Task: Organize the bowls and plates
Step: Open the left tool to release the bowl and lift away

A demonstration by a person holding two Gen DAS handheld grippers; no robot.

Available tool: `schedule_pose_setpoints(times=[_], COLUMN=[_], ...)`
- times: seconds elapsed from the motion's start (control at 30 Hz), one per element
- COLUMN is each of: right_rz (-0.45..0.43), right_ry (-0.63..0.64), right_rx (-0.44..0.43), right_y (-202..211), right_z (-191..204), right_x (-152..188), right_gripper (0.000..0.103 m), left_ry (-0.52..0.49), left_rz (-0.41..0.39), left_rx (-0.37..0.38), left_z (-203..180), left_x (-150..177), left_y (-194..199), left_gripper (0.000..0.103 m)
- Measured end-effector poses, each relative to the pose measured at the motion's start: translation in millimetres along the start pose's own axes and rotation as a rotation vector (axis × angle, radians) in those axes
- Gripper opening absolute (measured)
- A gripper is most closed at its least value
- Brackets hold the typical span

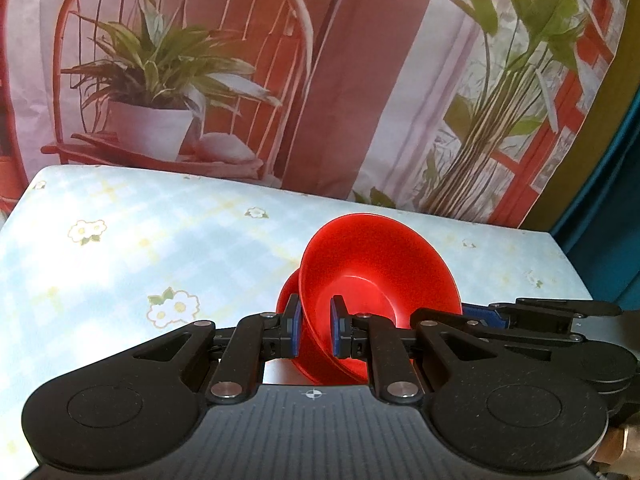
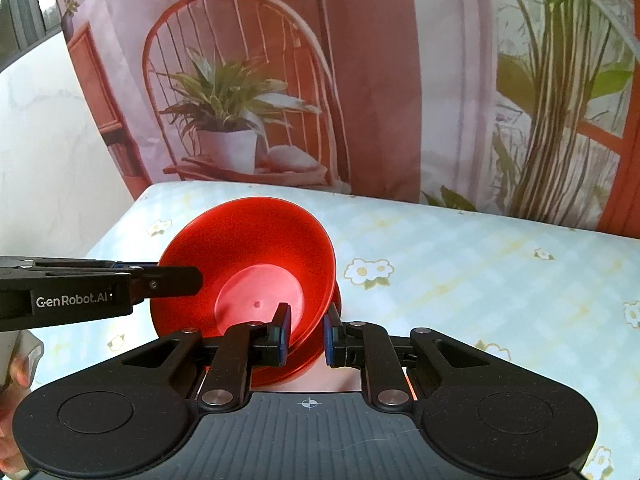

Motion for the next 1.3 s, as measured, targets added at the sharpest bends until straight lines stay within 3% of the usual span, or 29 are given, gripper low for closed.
schedule_pose_setpoints(times=[0.83,0.93,1.0,1.13,1.3], right_rz=[-0.026,-0.037,-0.044,-0.066,-0.085], right_ry=[0.05,0.06,0.073,0.101,0.145], right_rx=[0.048,0.049,0.05,0.039,0.031], right_y=[1,7,11,25,42], right_z=[-3,-1,2,10,20], right_x=[8,9,9,13,25], right_gripper=[0.025,0.026,0.026,0.03,0.03], left_ry=[0.015,0.005,-0.004,-0.035,-0.002], left_rz=[0.011,0.002,0.002,-0.018,-0.032], left_rx=[-0.036,-0.047,-0.075,-0.096,-0.085], left_z=[8,8,7,6,8], left_x=[5,6,7,12,22], left_y=[1,10,16,30,50], left_gripper=[0.018,0.034,0.056,0.057,0.057])
Point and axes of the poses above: each gripper's, at about its wrist camera, not at the fingertips, and y roughly against the way its jaws point, z to its left, x to its underside, the point moved 2 cm from there along -y, roughly the way its jaws point, and after that the axes turned 15 degrees about -x, right-handed, at the moved point
